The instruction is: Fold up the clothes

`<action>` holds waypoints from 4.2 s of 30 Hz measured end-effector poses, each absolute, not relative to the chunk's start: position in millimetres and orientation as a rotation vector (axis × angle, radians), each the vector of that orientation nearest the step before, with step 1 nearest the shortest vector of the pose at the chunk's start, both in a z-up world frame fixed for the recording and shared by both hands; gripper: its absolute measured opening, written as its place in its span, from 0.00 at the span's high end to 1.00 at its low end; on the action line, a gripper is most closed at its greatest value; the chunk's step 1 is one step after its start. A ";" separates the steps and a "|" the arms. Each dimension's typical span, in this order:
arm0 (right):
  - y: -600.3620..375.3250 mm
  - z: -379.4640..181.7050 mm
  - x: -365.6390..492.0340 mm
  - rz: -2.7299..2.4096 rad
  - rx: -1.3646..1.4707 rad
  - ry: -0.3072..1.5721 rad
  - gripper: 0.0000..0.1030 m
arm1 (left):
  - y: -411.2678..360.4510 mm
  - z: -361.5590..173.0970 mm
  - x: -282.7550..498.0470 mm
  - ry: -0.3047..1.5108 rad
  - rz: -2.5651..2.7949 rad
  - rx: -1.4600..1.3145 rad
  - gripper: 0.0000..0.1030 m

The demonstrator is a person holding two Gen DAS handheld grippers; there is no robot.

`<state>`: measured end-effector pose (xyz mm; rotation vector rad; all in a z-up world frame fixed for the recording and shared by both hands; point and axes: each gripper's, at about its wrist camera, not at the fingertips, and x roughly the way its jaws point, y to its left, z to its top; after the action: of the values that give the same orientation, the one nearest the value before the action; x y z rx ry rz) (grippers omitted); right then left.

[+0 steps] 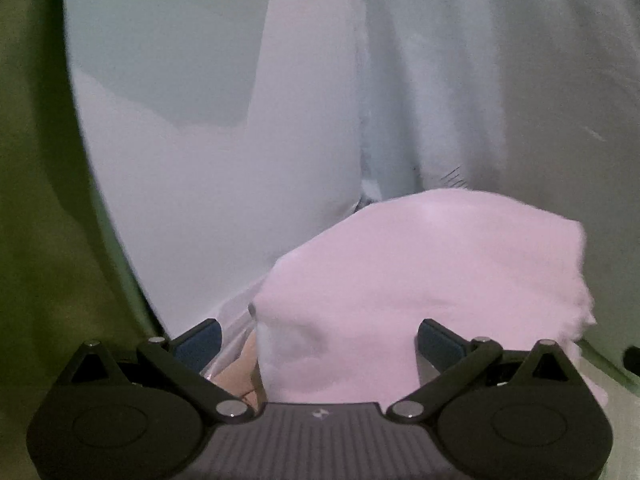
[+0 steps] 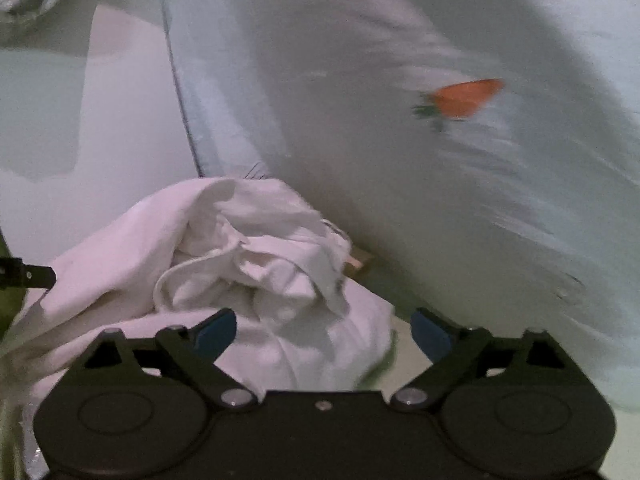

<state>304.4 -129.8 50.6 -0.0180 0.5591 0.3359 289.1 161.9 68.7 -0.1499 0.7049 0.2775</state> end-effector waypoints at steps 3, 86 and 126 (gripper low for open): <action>-119.2 45.2 316.6 0.346 -0.038 0.556 0.22 | 185.1 56.7 304.3 0.726 0.236 -0.279 0.01; -636.9 -72.3 134.0 -0.564 0.416 0.902 0.22 | -240.6 -61.7 303.6 0.927 -0.248 -0.067 0.40; -725.1 -18.6 31.5 -0.891 0.197 0.602 0.88 | -134.3 -0.9 176.9 0.745 0.082 -0.206 0.98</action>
<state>31.5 -725.1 -18.6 0.1970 0.6018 -0.8906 176.9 -134.3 -0.9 -0.2062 0.7453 0.0818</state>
